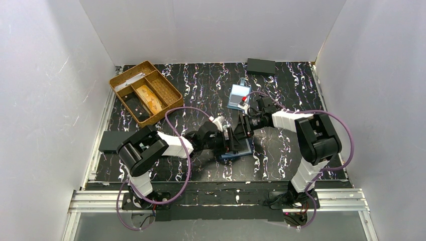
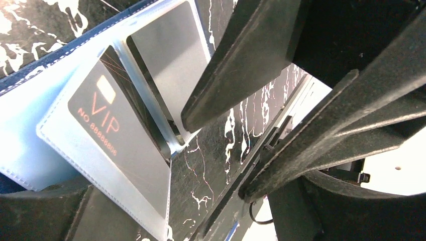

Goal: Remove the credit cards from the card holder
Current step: Remove the credit card from the card holder.

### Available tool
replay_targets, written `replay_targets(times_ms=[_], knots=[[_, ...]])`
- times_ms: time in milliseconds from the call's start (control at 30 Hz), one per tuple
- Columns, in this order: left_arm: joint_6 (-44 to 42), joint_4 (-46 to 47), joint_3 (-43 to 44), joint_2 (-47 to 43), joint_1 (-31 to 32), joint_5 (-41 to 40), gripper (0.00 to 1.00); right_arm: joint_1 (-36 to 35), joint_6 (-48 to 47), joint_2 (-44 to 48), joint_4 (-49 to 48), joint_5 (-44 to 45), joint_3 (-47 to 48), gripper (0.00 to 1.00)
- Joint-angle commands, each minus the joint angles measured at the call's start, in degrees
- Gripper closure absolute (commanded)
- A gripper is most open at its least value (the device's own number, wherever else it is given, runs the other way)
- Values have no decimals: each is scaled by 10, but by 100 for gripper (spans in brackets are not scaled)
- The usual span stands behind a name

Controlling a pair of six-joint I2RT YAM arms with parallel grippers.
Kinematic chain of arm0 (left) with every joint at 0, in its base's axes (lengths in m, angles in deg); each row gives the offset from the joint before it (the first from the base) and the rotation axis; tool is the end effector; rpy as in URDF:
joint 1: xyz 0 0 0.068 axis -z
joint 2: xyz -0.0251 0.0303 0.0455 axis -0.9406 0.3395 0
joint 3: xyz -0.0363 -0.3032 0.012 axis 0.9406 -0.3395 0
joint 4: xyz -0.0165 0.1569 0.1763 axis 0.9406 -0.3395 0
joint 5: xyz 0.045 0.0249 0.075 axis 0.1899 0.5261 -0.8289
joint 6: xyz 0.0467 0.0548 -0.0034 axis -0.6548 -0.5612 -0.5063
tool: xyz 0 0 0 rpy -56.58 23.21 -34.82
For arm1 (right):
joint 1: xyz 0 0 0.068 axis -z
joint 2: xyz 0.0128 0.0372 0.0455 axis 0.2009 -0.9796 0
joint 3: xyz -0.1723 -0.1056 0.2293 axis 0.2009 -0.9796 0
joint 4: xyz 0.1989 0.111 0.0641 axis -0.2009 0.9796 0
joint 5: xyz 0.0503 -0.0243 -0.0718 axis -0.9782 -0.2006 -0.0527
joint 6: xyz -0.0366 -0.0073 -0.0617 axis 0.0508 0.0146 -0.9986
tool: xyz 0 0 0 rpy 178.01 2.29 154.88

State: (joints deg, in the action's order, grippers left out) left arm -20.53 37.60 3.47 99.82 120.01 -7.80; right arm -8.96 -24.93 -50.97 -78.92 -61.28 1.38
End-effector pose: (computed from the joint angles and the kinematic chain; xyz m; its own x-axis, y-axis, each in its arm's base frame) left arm 0.2192 -0.2874 0.1892 -0.9112 -0.1790 -0.3711 0.2458 0.4866 -0.8383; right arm 0.2840 0.1623 0.1951 -0.8982 -0.2329 -0.3728 -0.4341 0.3360 0.8359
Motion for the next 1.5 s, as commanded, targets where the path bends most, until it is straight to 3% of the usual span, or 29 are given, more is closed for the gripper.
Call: replay_targets(times_ms=[0,200,300,400,667,967,1100,1267,1400,1467], knots=[[18,-63,-30,-5,-28,-47,25,8,-113,29,78,-29,21,47],[27,-55,-44,-24,-46,-42,28,33,-258,-13,187,-20,32,47],[29,-54,-50,-37,-51,-42,28,35,-287,-40,218,-12,43,47],[31,-53,-55,-47,-56,-41,28,34,-263,-54,200,15,37,49],[32,-52,-71,-71,-71,-38,29,34,-188,-57,140,142,17,65],[25,-52,-97,-99,-107,-30,32,34,-180,-64,137,176,18,66],[19,-52,-100,-101,-122,-21,42,34,-184,-64,140,169,20,66],[11,-51,-84,-82,-124,-3,68,34,-205,-63,153,138,25,65],[2,-30,-72,-69,-125,24,97,34,-277,-56,202,56,41,60],[1,-16,-73,-70,-125,30,100,35,-332,-52,247,9,54,54]])
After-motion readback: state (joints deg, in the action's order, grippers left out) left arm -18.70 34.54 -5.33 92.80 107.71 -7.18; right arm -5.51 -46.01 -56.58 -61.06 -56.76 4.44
